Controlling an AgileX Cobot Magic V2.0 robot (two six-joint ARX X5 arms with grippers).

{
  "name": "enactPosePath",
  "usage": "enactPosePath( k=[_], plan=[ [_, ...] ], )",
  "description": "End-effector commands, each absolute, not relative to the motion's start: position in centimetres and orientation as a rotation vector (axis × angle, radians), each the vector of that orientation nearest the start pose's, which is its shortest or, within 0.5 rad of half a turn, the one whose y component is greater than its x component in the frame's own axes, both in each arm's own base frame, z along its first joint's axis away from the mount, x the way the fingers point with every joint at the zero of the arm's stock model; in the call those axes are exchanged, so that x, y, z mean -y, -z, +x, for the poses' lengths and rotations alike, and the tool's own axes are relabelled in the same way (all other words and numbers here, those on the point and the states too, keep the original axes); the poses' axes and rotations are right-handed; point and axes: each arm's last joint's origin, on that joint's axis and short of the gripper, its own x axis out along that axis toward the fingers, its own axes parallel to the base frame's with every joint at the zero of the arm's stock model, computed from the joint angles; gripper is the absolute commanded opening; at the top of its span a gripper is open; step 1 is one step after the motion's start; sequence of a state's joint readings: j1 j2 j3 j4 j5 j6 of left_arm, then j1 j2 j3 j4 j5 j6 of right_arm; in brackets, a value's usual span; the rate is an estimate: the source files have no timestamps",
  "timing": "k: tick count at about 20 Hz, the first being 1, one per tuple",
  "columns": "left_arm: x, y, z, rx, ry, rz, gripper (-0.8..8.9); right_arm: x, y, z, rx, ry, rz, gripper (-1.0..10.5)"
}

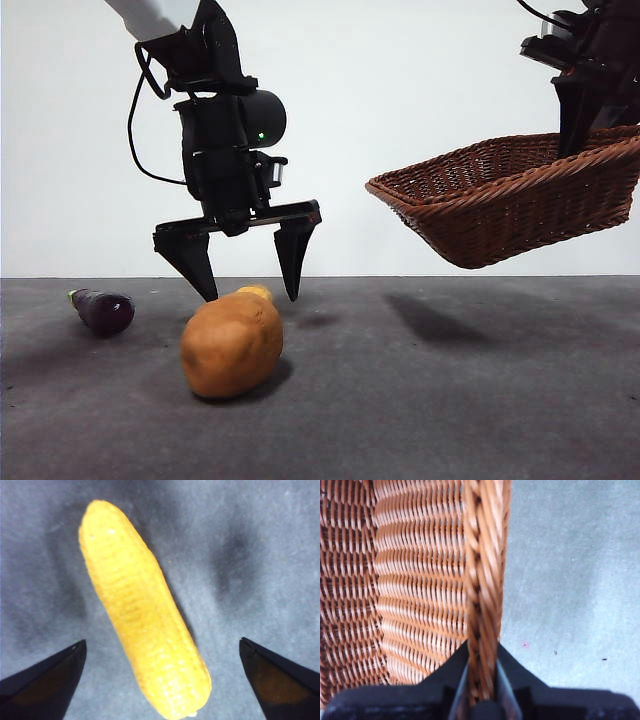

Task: Help me put the vegetables on the table into the basket

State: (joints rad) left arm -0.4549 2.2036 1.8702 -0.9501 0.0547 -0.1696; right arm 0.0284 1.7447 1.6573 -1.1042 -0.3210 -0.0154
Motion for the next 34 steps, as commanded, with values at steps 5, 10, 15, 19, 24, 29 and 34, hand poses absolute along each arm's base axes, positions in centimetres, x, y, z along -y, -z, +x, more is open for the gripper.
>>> enactPosePath(
  k=[5, 10, 15, 19, 24, 29, 34],
  plan=[
    [20.3, -17.9, 41.0, -1.356, 0.308, 0.123, 4.33, -2.0, -31.7, 34.8, -1.164, -0.338, 0.151, -0.1],
    [20.4, -17.8, 41.1, -1.347, 0.340, 0.147, -0.09, -2.0, -31.7, 34.8, -1.165, -0.339, 0.150, -0.1],
    [19.6, -23.0, 39.9, -1.267, 0.460, 0.083, -0.09, -2.0, -31.7, 34.8, -1.165, -0.337, 0.152, -0.1],
    [19.8, -30.6, 36.3, -1.118, 0.632, -0.012, -0.09, -2.4, -31.7, 34.8, -1.173, -0.325, 0.168, -0.1],
    [24.2, -33.6, 32.4, -1.002, 0.763, 0.024, -0.08, -5.2, -31.6, 34.5, -1.191, -0.354, 0.125, -0.1],
    [26.5, -32.2, 32.7, -0.979, 0.631, -0.029, -0.06, -8.7, -31.6, 33.7, -1.210, -0.435, 0.094, -0.1],
    [26.2, -29.7, 33.8, -1.120, 0.653, -0.073, 5.34, -9.9, -31.5, 33.2, -1.240, -0.484, 0.085, -0.1]
  ],
)
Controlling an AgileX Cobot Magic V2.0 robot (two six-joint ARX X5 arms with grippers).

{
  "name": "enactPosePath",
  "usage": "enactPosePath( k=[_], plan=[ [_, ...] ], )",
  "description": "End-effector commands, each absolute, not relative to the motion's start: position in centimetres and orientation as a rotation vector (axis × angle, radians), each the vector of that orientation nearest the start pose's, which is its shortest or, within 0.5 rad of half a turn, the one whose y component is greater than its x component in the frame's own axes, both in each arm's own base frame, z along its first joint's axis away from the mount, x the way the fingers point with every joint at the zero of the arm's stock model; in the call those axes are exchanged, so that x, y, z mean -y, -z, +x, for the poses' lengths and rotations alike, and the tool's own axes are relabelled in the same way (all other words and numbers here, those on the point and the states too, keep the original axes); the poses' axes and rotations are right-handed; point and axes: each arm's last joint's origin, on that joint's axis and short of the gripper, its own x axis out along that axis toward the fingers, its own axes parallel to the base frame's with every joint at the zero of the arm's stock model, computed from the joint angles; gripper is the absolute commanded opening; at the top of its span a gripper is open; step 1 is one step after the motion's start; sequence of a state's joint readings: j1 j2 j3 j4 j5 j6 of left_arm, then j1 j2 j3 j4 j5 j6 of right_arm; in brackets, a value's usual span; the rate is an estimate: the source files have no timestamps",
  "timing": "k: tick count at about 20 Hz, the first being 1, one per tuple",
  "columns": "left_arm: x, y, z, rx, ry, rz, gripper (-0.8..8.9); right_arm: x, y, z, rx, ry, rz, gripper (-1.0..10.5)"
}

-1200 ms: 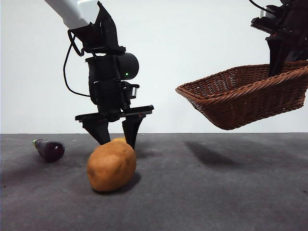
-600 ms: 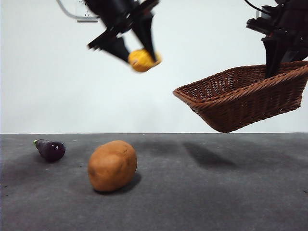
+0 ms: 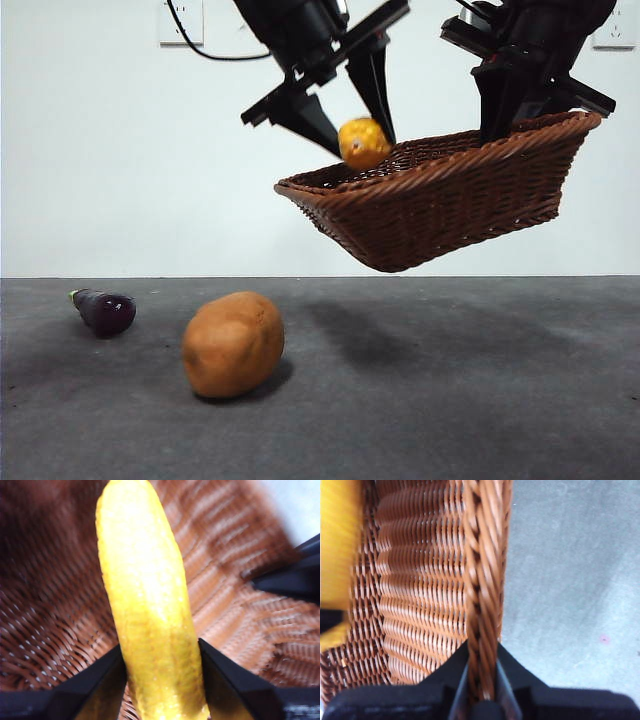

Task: Help me put the vegetables on the table into the basket

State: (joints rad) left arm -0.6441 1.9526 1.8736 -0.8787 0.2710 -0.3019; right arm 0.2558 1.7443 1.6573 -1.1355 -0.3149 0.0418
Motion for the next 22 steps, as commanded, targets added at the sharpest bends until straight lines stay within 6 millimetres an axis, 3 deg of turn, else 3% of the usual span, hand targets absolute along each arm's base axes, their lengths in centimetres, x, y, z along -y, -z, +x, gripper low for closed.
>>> enactPosePath(
  k=[1, 4, 7, 12, 15, 18, 22],
  plan=[
    [26.1, -29.5, 34.0, -1.121, 0.633, -0.065, 5.36, -9.9, -31.5, 33.1, -1.247, -0.484, 0.085, -0.1],
    [26.0, -29.2, 34.4, -1.119, 0.628, -0.069, 5.35, -9.8, -31.4, 33.0, -1.263, -0.478, 0.073, -0.1],
    [25.3, -30.5, 33.3, -1.121, 0.682, -0.010, 5.35, -9.5, -31.4, 33.1, -1.254, -0.431, 0.045, -0.1],
    [23.1, -35.3, 27.4, -1.090, 0.548, 0.332, 5.35, -7.0, -31.3, 33.5, -1.271, -0.335, 0.061, -0.1],
    [21.4, -37.5, 24.3, -1.088, 0.442, 0.387, 5.35, -5.1, -31.3, 33.8, -1.266, -0.298, 0.082, -0.1],
    [21.3, -36.1, 22.1, -1.096, 0.437, 0.365, 5.35, -3.9, -31.3, 34.0, -1.262, -0.272, 0.097, -0.1],
    [21.2, -30.2, 21.1, -1.157, 0.437, 0.310, 5.35, -3.0, -31.3, 34.1, -1.256, -0.251, 0.091, -0.1]
  ],
)
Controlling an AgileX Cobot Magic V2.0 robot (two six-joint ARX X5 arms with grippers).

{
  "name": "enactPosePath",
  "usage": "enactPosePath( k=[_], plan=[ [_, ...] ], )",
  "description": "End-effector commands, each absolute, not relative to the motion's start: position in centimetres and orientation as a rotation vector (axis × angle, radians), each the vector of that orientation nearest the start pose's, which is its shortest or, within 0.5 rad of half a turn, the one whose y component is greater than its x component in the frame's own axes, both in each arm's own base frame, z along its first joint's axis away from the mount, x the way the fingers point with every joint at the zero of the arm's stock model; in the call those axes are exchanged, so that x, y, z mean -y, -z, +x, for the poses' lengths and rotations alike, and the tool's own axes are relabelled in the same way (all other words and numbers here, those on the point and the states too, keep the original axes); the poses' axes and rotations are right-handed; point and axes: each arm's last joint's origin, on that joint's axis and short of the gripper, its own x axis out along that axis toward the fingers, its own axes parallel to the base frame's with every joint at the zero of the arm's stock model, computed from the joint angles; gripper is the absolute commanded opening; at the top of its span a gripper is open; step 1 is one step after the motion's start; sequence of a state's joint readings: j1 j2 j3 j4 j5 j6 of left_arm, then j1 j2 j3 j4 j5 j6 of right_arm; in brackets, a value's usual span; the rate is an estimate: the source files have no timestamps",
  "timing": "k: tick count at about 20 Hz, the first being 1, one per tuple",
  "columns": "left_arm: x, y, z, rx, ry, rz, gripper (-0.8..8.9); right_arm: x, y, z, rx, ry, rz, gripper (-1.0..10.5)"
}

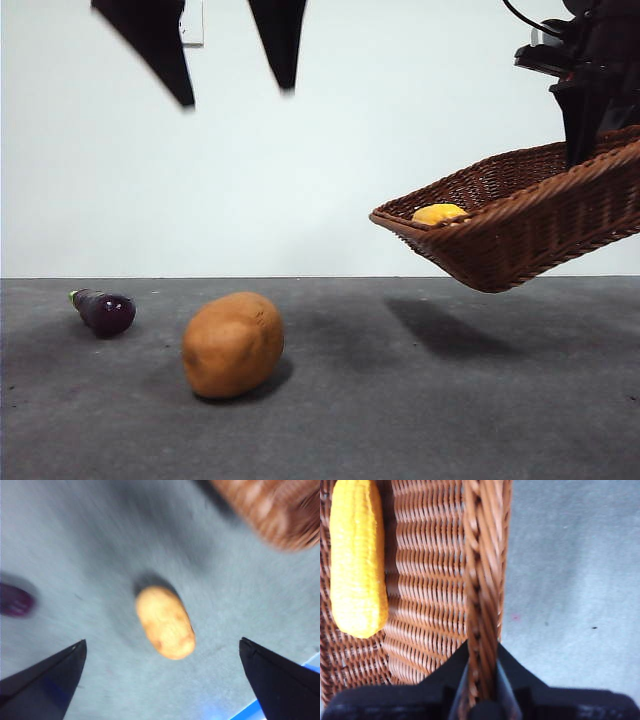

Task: Help me put the vegetables on the table into the basket

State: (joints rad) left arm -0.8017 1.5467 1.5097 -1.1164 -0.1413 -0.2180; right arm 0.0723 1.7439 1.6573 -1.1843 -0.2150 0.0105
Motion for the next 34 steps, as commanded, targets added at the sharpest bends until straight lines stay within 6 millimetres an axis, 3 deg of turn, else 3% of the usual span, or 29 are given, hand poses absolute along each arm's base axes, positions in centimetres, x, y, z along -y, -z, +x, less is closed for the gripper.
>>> enactPosePath(
  k=[1, 4, 12, 13, 14, 16, 17, 20, 22, 25, 30, 34],
  plan=[
    [21.2, -28.7, 21.1, -1.185, 0.435, 0.296, 5.35, -3.0, -31.3, 34.1, -1.256, -0.245, 0.085, -0.1],
    [21.4, -24.2, 21.6, -1.212, 0.444, 0.202, 5.35, -2.9, -31.3, 34.1, -1.255, -0.225, 0.070, -0.1],
    [22.7, -17.7, 24.2, -1.317, 0.382, 0.216, 5.17, -2.9, -31.3, 34.1, -1.260, -0.221, 0.066, -0.1],
    [22.8, -17.5, 24.2, -1.319, 0.381, 0.217, 4.41, -2.9, -31.3, 34.1, -1.261, -0.221, 0.066, -0.1],
    [22.9, -17.5, 24.3, -1.311, 0.384, 0.214, 2.95, -2.9, -31.3, 34.1, -1.261, -0.221, 0.066, -0.1],
    [23.2, -17.6, 24.3, -1.289, 0.397, 0.211, 0.10, -2.9, -31.2, 34.1, -1.261, -0.221, 0.066, -0.1],
    [23.2, -17.7, 24.3, -1.277, 0.394, 0.213, -0.08, -2.9, -31.2, 34.1, -1.261, -0.221, 0.066, -0.1],
    [23.3, -18.0, 24.1, -1.279, 0.428, 0.229, -0.09, -3.0, -31.2, 34.1, -1.262, -0.222, 0.066, -0.1],
    [23.1, -19.3, 23.6, -1.284, 0.477, 0.196, -0.09, -3.0, -31.2, 34.1, -1.262, -0.222, 0.066, -0.1],
    [22.5, -23.9, 22.4, -1.125, 0.569, 0.110, -0.08, -3.0, -31.2, 34.1, -1.261, -0.223, 0.066, -0.1],
    [21.6, -29.6, 21.2, -0.841, 0.677, -0.020, -0.08, -3.9, -31.2, 33.9, -1.267, -0.250, 0.052, -0.1],
    [22.0, -30.0, 21.6, -0.769, 0.709, -0.012, -0.06, -6.6, -31.2, 33.4, -1.278, -0.318, 0.014, -0.1]
  ],
)
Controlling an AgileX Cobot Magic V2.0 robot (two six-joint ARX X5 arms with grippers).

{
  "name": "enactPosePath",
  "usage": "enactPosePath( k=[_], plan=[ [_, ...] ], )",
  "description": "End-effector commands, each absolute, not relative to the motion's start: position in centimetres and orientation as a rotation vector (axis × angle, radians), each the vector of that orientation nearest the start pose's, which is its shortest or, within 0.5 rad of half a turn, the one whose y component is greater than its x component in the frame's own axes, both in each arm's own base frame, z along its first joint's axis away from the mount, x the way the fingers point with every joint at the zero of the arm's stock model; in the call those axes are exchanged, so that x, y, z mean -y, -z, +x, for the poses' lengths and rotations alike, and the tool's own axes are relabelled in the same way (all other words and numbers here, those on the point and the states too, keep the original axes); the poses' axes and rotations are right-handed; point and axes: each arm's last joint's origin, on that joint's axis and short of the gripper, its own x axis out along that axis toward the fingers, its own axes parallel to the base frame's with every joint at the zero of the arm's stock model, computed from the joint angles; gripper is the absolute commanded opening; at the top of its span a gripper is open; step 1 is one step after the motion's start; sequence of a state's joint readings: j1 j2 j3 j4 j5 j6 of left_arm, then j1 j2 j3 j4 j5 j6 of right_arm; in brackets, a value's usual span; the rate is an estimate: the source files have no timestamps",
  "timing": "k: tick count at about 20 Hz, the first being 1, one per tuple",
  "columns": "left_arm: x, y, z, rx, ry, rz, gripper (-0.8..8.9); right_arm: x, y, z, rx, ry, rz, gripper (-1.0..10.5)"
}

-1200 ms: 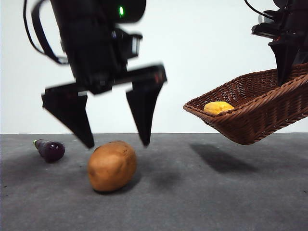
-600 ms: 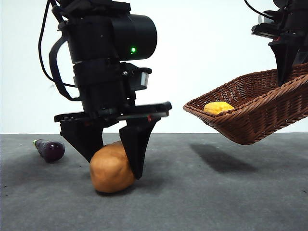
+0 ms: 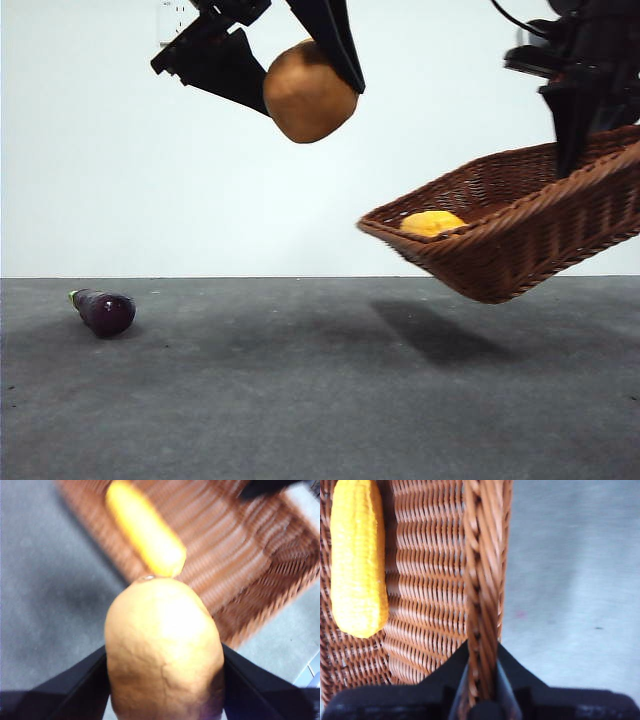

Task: Help me put the vegetables on the table into the basket

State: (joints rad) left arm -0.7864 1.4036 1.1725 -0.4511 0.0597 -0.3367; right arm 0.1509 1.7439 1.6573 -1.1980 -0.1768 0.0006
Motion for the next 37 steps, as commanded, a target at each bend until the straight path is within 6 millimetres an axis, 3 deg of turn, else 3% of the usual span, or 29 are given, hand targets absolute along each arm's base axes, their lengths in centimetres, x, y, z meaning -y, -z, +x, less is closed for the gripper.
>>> enactPosePath(
  k=[1, 4, 7, 12, 17, 20, 23, 28, 30, 32, 37],
  plan=[
    [22.1, -29.8, 21.7, -0.765, 0.731, 0.005, -0.03, -7.5, -31.2, 33.3, -1.276, -0.333, 0.008, -0.1],
    [22.8, -29.2, 21.8, -0.813, 0.850, -0.023, 0.46, -10.1, -31.3, 32.8, -1.266, -0.383, -0.016, -0.1],
    [23.3, -28.8, 21.8, -0.825, 0.865, -0.019, 3.77, -12.5, -31.3, 32.0, -1.271, -0.434, -0.045, -0.1],
    [23.8, -27.8, 22.0, -0.867, 0.861, -0.009, 6.32, -15.0, -31.4, 31.2, -1.258, -0.491, -0.039, -0.1],
    [23.6, -27.8, 22.3, -0.855, 0.831, 0.023, 6.27, -15.2, -31.5, 31.2, -1.261, -0.544, 0.012, -0.1],
    [20.7, -29.7, 23.3, -0.817, 0.572, 0.095, 6.27, -14.8, -31.4, 31.4, -1.255, -0.505, -0.001, -0.1],
    [15.5, -30.1, 25.9, -0.910, 0.287, 0.064, 6.27, -14.4, -31.4, 31.5, -1.252, -0.487, -0.003, -0.1],
    [8.1, -29.7, 29.7, -0.907, 0.114, -0.026, 6.27, -14.4, -31.4, 31.5, -1.251, -0.486, -0.007, -0.1],
    [5.1, -27.8, 31.4, -0.994, 0.114, -0.168, 6.27, -14.4, -31.4, 31.5, -1.253, -0.485, -0.007, -0.1],
    [3.6, -25.5, 33.0, -1.066, 0.098, -0.253, 6.27, -14.5, -31.4, 31.5, -1.252, -0.486, -0.007, -0.1],
    [3.4, -20.2, 36.0, -1.156, 0.035, -0.325, 6.27, -14.4, -31.4, 31.5, -1.257, -0.485, -0.008, -0.1]
  ],
)
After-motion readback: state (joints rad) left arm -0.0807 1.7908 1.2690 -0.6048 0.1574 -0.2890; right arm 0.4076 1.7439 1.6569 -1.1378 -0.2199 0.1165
